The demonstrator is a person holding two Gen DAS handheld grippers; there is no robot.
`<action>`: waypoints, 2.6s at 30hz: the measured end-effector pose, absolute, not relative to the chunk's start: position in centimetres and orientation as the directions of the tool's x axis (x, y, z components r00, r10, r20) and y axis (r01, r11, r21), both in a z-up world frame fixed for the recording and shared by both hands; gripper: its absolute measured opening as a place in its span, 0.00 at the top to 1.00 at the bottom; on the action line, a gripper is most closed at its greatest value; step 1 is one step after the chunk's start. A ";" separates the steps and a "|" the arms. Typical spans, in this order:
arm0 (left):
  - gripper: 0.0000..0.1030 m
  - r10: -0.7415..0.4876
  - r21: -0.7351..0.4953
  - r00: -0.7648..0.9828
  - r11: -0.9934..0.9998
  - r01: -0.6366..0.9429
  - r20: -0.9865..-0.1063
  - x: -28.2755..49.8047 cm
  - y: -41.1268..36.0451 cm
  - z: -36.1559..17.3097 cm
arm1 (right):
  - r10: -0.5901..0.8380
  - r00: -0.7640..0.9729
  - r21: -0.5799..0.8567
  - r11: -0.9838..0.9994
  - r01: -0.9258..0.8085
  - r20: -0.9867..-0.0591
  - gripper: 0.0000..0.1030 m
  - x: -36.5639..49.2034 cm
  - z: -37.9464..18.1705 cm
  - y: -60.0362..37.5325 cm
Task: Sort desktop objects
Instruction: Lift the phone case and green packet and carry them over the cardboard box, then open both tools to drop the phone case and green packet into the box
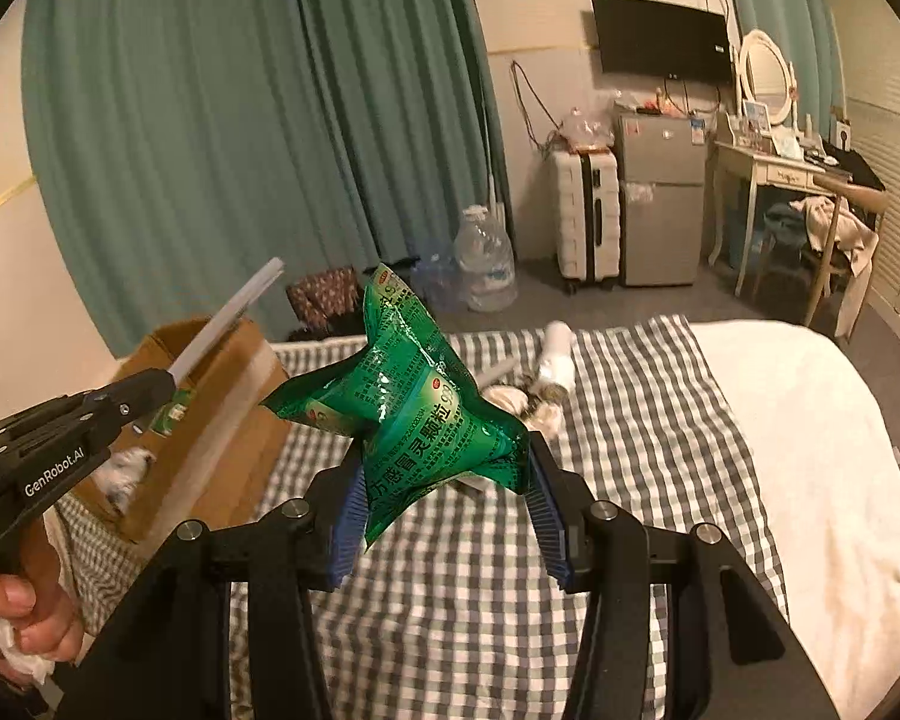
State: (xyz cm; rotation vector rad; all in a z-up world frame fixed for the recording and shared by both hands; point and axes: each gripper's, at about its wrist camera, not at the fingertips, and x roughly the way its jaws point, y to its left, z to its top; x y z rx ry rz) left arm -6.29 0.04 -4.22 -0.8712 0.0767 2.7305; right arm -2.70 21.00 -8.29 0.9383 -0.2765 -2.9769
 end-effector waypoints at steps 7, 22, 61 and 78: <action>0.97 0.196 -0.011 -0.812 -0.974 -0.228 -0.550 -5.8 -2.8 -1.9 | -0.089 -0.845 0.176 -0.984 -0.007 -0.528 0.54 -1.9 -5.8 19.5; 0.96 0.090 0.039 -0.857 -0.991 -0.128 -0.508 -5.1 -9.4 -0.2 | -0.158 -0.862 0.194 -0.978 0.071 -0.482 0.54 -2.5 -3.1 14.1; 0.68 0.020 -0.036 -0.755 -0.999 0.005 -0.656 -13.7 -20.3 -10.7 | -0.329 -0.677 0.132 -0.936 0.326 -0.659 0.35 -17.8 -12.9 -2.9; 0.09 0.050 -0.017 -0.802 -0.999 -0.050 -0.595 -10.9 -15.0 -6.4 | -0.221 -0.791 0.221 -0.969 0.111 -0.571 0.17 -14.3 -9.6 6.8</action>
